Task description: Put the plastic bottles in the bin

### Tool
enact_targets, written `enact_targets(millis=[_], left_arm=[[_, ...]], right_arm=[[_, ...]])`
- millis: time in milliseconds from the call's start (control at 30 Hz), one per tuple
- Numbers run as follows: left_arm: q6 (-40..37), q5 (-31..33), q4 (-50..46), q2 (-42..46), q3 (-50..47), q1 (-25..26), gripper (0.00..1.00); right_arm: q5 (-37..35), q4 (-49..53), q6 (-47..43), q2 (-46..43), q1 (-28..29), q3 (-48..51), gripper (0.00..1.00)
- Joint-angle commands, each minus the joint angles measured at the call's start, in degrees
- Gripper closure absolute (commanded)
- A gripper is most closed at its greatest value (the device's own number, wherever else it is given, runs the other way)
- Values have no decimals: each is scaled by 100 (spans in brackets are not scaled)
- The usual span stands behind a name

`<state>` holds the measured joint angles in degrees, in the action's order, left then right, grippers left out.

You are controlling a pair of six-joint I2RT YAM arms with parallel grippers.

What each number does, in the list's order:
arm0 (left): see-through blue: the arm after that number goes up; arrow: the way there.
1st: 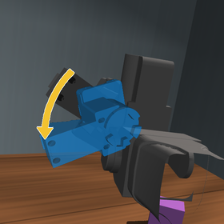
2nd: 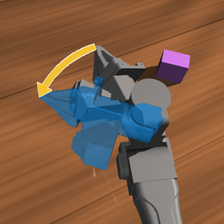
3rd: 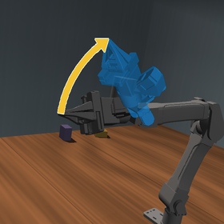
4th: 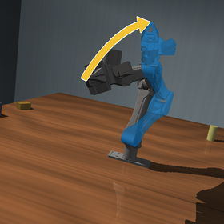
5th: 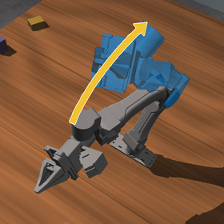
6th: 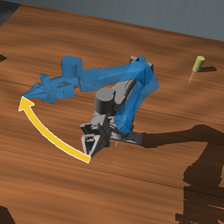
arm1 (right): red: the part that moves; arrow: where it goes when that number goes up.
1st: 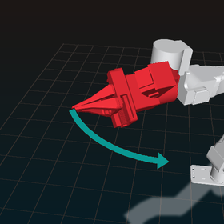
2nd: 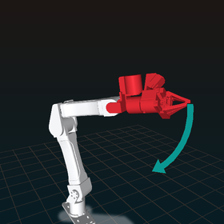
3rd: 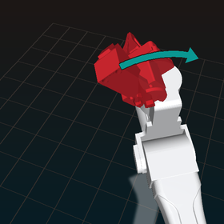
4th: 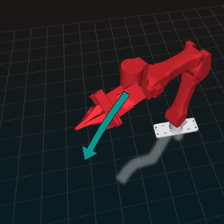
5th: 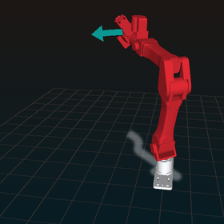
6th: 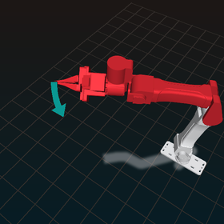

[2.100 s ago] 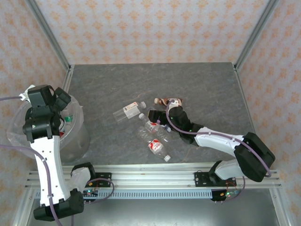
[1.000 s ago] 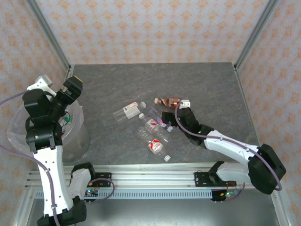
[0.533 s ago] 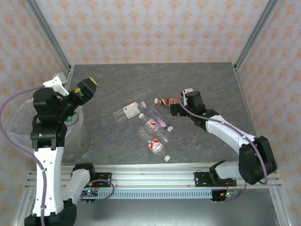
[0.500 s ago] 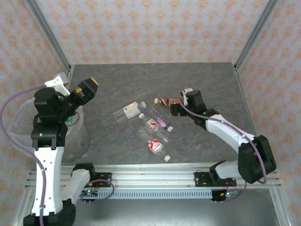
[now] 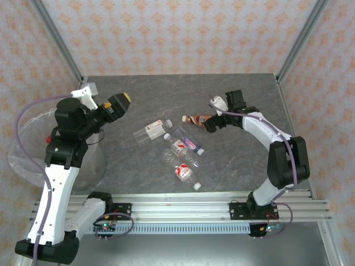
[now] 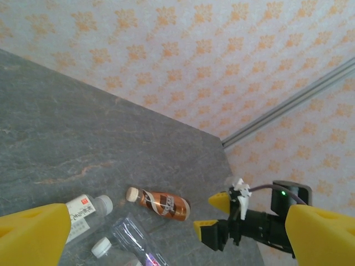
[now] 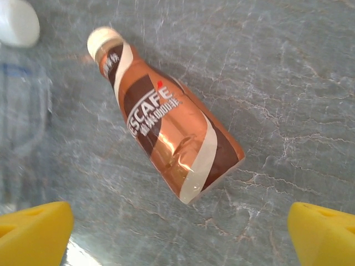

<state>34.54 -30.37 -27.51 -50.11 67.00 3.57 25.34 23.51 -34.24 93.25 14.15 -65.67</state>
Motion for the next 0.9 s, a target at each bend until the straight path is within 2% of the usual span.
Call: enact_targets(millis=[0, 200, 400, 500, 633, 800, 867], left_arm=[[-190, 249, 110, -103, 31, 147, 0], [-269, 327, -22, -210, 81, 189, 0], [-361, 526, -282, -188, 143, 202, 0], [-577, 659, -369, -133, 126, 205, 0], [-580, 716, -317, -146, 83, 203, 0], [-679, 750, -467, -236, 186, 205, 0], [-737, 821, -552, -236, 215, 200, 0]], right_arm=[[132, 594, -1070, 366, -53, -439, 1], [-114, 1247, -1810, 1193, -54, -1347, 2], [38, 2096, -2445, 1809, 9, -2087, 4], [88, 2205, -2632, 1997, 41, -2282, 4], [-365, 2366, -2917, 2398, 188, -2512, 5], [-539, 2375, -2914, 2762, 262, -2738, 6], [-648, 2299, -2903, 2846, 300, -2741, 13]])
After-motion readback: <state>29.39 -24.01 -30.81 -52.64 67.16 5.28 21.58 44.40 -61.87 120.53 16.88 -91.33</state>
